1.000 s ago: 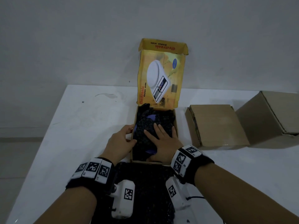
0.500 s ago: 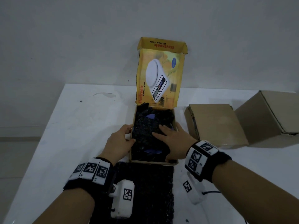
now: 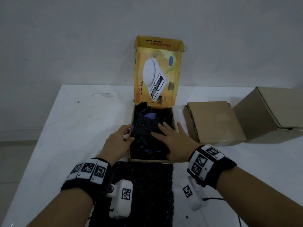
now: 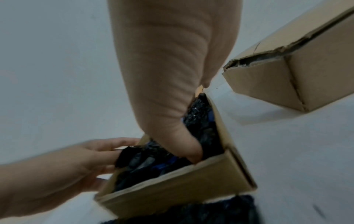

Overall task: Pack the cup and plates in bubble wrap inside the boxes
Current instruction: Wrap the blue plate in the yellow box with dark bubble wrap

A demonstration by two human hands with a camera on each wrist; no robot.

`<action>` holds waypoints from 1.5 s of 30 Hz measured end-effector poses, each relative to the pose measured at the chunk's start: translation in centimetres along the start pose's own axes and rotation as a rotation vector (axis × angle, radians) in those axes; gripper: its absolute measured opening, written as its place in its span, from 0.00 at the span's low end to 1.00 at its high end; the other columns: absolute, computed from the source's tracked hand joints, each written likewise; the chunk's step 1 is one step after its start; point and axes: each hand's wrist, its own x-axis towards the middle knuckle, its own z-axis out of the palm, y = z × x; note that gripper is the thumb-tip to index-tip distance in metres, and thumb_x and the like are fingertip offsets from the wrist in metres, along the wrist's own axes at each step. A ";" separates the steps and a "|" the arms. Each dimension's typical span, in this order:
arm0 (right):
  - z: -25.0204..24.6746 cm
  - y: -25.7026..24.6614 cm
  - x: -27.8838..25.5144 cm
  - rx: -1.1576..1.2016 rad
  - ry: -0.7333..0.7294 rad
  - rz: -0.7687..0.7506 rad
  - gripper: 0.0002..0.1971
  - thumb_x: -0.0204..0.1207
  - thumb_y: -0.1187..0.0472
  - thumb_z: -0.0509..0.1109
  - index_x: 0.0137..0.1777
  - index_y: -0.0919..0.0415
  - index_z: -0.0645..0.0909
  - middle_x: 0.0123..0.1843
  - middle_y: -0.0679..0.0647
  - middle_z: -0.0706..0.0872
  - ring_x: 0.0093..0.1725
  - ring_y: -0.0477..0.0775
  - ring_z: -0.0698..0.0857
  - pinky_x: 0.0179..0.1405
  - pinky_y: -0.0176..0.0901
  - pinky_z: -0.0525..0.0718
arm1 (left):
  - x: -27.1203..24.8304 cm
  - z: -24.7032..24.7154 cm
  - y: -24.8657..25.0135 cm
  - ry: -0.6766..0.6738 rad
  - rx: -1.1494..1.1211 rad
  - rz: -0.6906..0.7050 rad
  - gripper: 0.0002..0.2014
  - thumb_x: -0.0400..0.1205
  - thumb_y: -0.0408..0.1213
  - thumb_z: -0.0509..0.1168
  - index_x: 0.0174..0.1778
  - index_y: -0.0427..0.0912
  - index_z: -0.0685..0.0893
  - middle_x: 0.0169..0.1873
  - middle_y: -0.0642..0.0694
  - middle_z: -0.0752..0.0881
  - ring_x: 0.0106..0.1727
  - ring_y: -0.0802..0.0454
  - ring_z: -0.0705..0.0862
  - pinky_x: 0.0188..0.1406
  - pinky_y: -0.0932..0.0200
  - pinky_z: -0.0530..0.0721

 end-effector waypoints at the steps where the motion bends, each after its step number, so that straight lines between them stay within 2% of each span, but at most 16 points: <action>1: 0.0 -0.7 -0.7 0.052 0.138 -0.048 0.38 0.74 0.57 0.67 0.83 0.49 0.55 0.85 0.57 0.52 0.84 0.58 0.50 0.80 0.68 0.48 | 0.0 -0.1 0.0 -0.014 -0.011 0.000 0.24 0.82 0.39 0.64 0.74 0.57 0.71 0.70 0.48 0.79 0.62 0.45 0.83 0.63 0.46 0.81; 3: 0.8 -2.6 -2.0 0.113 0.458 -0.185 0.23 0.71 0.63 0.63 0.67 0.55 0.79 0.66 0.59 0.81 0.65 0.62 0.79 0.64 0.58 0.75 | -0.1 -0.4 0.0 -0.052 -0.020 0.007 0.25 0.83 0.38 0.63 0.75 0.58 0.69 0.71 0.48 0.77 0.64 0.45 0.82 0.63 0.47 0.80; 5: 2.6 -4.7 -3.4 0.170 0.526 -0.349 0.12 0.74 0.60 0.62 0.52 0.56 0.85 0.45 0.55 0.86 0.43 0.59 0.83 0.41 0.50 0.82 | -0.2 -0.7 -0.1 -0.093 -0.033 0.014 0.26 0.84 0.36 0.62 0.77 0.58 0.67 0.73 0.48 0.75 0.68 0.45 0.79 0.65 0.50 0.79; 10: 7.0 -6.3 -4.4 0.242 0.073 -0.239 0.30 0.74 0.40 0.69 0.72 0.54 0.70 0.61 0.55 0.77 0.59 0.57 0.75 0.54 0.52 0.79 | -0.3 -0.8 0.1 -0.114 -0.080 0.009 0.27 0.84 0.35 0.62 0.79 0.55 0.65 0.74 0.47 0.74 0.70 0.45 0.77 0.63 0.54 0.78; 17: 5.5 -5.7 -5.1 0.547 0.123 -0.078 0.11 0.73 0.47 0.73 0.50 0.52 0.82 0.51 0.50 0.81 0.50 0.51 0.80 0.50 0.45 0.80 | -0.5 -0.7 -0.1 -0.122 -0.101 0.020 0.27 0.85 0.33 0.60 0.80 0.55 0.63 0.75 0.47 0.72 0.70 0.43 0.77 0.64 0.49 0.80; 20: 2.7 -4.3 -5.7 0.636 0.166 -0.065 0.08 0.73 0.52 0.73 0.39 0.53 0.79 0.39 0.48 0.81 0.40 0.48 0.80 0.41 0.43 0.78 | -0.6 -0.7 -0.3 -0.116 -0.106 0.015 0.27 0.84 0.33 0.61 0.79 0.54 0.64 0.74 0.47 0.74 0.68 0.44 0.79 0.60 0.52 0.82; 24: -1.9 -0.9 -5.6 0.719 0.570 0.177 0.03 0.74 0.61 0.68 0.44 0.52 0.78 0.32 0.46 0.82 0.30 0.45 0.79 0.31 0.42 0.77 | -0.7 -0.8 -0.5 -0.138 -0.174 -0.024 0.24 0.83 0.33 0.62 0.75 0.55 0.68 0.66 0.49 0.77 0.52 0.51 0.84 0.36 0.64 0.83; 26: -3.7 0.5 -5.2 0.601 0.899 0.276 0.09 0.78 0.63 0.64 0.55 0.54 0.82 0.37 0.51 0.87 0.33 0.49 0.83 0.34 0.41 0.80 | -0.5 -0.9 -0.6 -0.149 -0.195 -0.066 0.24 0.83 0.33 0.64 0.74 0.52 0.69 0.63 0.50 0.77 0.49 0.52 0.84 0.33 0.62 0.85; 29: -4.6 0.3 -4.0 0.404 1.186 0.158 0.17 0.76 0.68 0.63 0.64 0.63 0.82 0.43 0.60 0.90 0.37 0.43 0.82 0.40 0.30 0.79 | -0.1 -0.9 -0.7 -0.154 -0.241 -0.115 0.23 0.83 0.36 0.64 0.74 0.51 0.70 0.64 0.48 0.78 0.51 0.50 0.84 0.37 0.56 0.87; 30: -4.0 -0.2 -3.3 0.311 1.177 0.094 0.19 0.75 0.70 0.62 0.64 0.65 0.82 0.48 0.61 0.90 0.41 0.40 0.83 0.45 0.30 0.80 | 0.1 -0.8 -0.5 -0.140 -0.264 -0.124 0.21 0.84 0.38 0.62 0.74 0.52 0.70 0.65 0.47 0.79 0.52 0.50 0.85 0.39 0.54 0.88; 32: -1.7 -1.5 -1.6 0.098 1.014 0.017 0.21 0.72 0.69 0.60 0.64 0.66 0.82 0.59 0.63 0.87 0.55 0.57 0.88 0.56 0.49 0.84 | 0.4 -0.8 -0.2 -0.089 -0.292 -0.130 0.20 0.86 0.43 0.58 0.75 0.53 0.70 0.63 0.47 0.80 0.52 0.51 0.84 0.37 0.53 0.87; 34: 0.5 -3.0 -0.4 0.047 0.644 0.016 0.24 0.76 0.67 0.59 0.73 0.63 0.75 0.70 0.60 0.81 0.68 0.66 0.80 0.67 0.60 0.77 | 0.7 -0.7 0.2 -0.039 -0.292 -0.115 0.18 0.87 0.48 0.54 0.74 0.55 0.71 0.61 0.48 0.81 0.54 0.50 0.83 0.37 0.53 0.88; 36: 1.7 -4.1 -0.3 0.097 0.212 0.048 0.26 0.84 0.61 0.53 0.82 0.58 0.59 0.81 0.56 0.66 0.79 0.63 0.65 0.77 0.57 0.64 | 0.9 -0.7 0.4 -0.016 -0.282 -0.086 0.17 0.86 0.51 0.52 0.71 0.58 0.73 0.61 0.50 0.81 0.57 0.49 0.82 0.39 0.54 0.87; 37: 2.2 -4.4 -0.3 0.120 0.129 0.059 0.25 0.86 0.55 0.50 0.83 0.56 0.56 0.82 0.55 0.64 0.80 0.62 0.62 0.77 0.56 0.63 | 0.9 -0.7 0.4 -0.012 -0.270 -0.074 0.17 0.86 0.51 0.53 0.70 0.59 0.73 0.61 0.51 0.80 0.59 0.49 0.81 0.39 0.56 0.86; 41: 2.1 -4.8 0.3 0.337 0.407 0.118 0.44 0.72 0.30 0.27 0.79 0.47 0.66 0.80 0.55 0.69 0.79 0.60 0.68 0.71 0.54 0.69 | 1.1 -0.6 0.1 -0.029 -0.249 -0.040 0.19 0.84 0.39 0.62 0.69 0.61 0.74 0.58 0.54 0.81 0.58 0.48 0.83 0.41 0.53 0.88; 45: 2.2 -3.3 2.8 0.342 0.342 0.256 0.47 0.65 0.20 0.35 0.83 0.42 0.40 0.85 0.59 0.36 0.83 0.62 0.35 0.80 0.61 0.43 | 1.4 -0.1 -0.2 0.008 -0.192 -0.044 0.24 0.81 0.37 0.66 0.72 0.61 0.73 0.62 0.51 0.83 0.55 0.46 0.86 0.47 0.46 0.89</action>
